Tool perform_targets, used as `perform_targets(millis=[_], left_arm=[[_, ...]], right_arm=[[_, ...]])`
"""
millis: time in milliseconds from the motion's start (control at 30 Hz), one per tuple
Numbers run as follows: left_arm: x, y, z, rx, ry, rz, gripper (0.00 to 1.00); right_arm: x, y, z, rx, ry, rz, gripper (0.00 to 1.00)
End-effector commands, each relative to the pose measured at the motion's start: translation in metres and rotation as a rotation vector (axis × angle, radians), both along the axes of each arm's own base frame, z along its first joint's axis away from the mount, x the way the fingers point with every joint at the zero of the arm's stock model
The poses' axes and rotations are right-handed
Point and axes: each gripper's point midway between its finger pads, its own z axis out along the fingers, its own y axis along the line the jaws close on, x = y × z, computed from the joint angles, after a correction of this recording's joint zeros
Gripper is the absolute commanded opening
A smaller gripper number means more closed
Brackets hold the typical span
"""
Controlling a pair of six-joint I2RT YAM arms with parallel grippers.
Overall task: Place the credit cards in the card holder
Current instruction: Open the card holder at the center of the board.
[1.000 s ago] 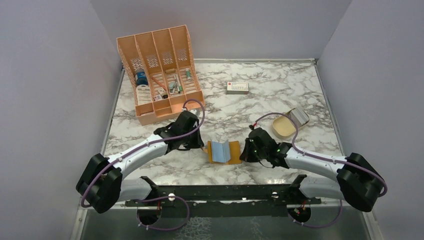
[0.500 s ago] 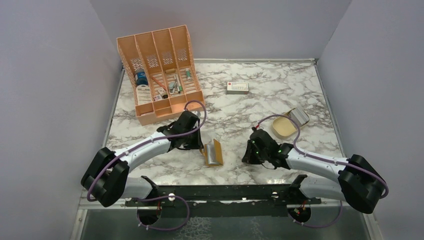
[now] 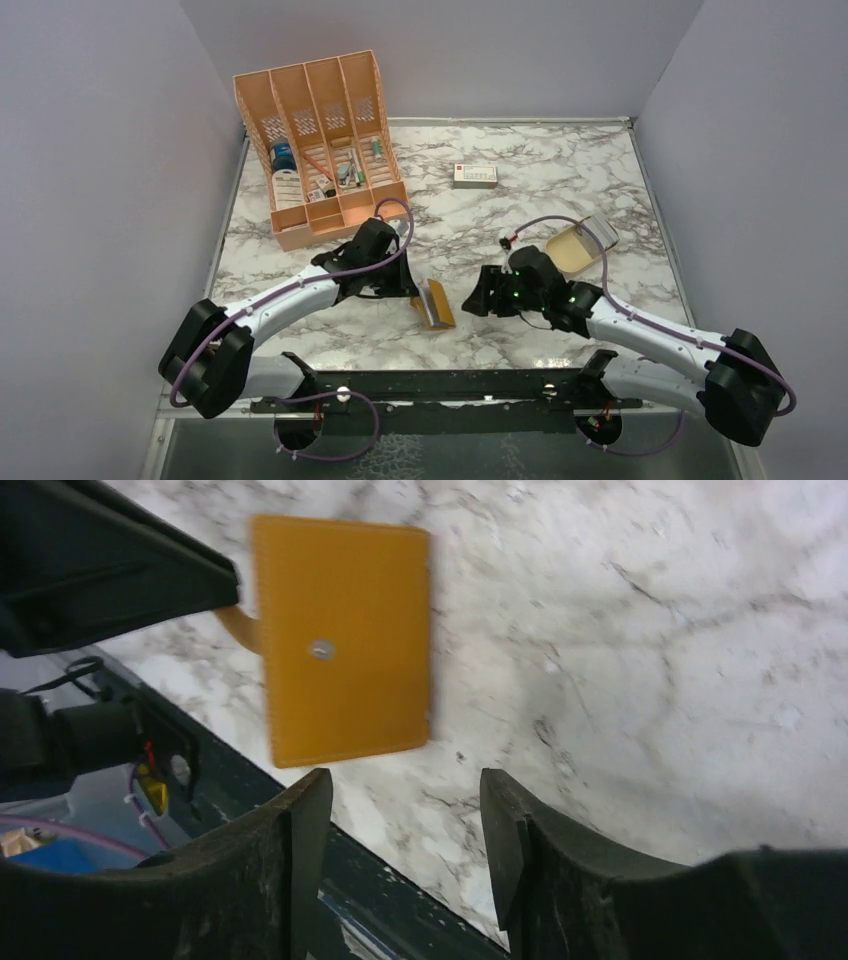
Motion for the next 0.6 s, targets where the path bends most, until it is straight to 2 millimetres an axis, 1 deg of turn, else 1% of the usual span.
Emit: perform_targets(millis=[0,67,200,267,400,467,500,533,567], left_arm=[[0.003,-0.016,0.028,-0.119,-0.047,-0.02,0.0],[0.003,-0.016,0.03,-0.125,-0.048,-0.019,0.0],[0.003,-0.018,0.032,-0.135,-0.049,-0.022,0.0],[0.003,-0.019,0.033,-0.139,-0.047,-0.024,0.0],[0.004,-0.019,0.035,-0.141,-0.058,-0.024,0.0],[0.004,-0.019,0.034,-0.14,-0.059,-0.026,0.0],[0.004,-0.018,0.034,-0.138,-0.061,-0.026,0.0],[0.005,-0.018,0.033,-0.131,-0.063,-0.026,0.0],[0.005,-0.015,0.031,-0.117,-0.066,-0.021,0.0]], right_arm=[[0.01,0.032,0.047,0.133,-0.087,0.084,0.62],[0.012,0.04,0.049,0.131,-0.088,0.105,0.66],[0.014,0.057,0.047,0.106,-0.087,0.147,0.68],[0.015,0.061,0.042,0.076,-0.084,0.149,0.68],[0.022,0.063,0.029,0.023,-0.077,0.134,0.67],[0.024,0.062,0.019,-0.01,-0.061,0.127,0.63],[0.026,0.058,0.013,-0.04,-0.045,0.107,0.59],[0.028,0.053,0.008,-0.073,-0.035,0.074,0.53],[0.031,0.046,0.003,-0.105,-0.032,0.045,0.43]])
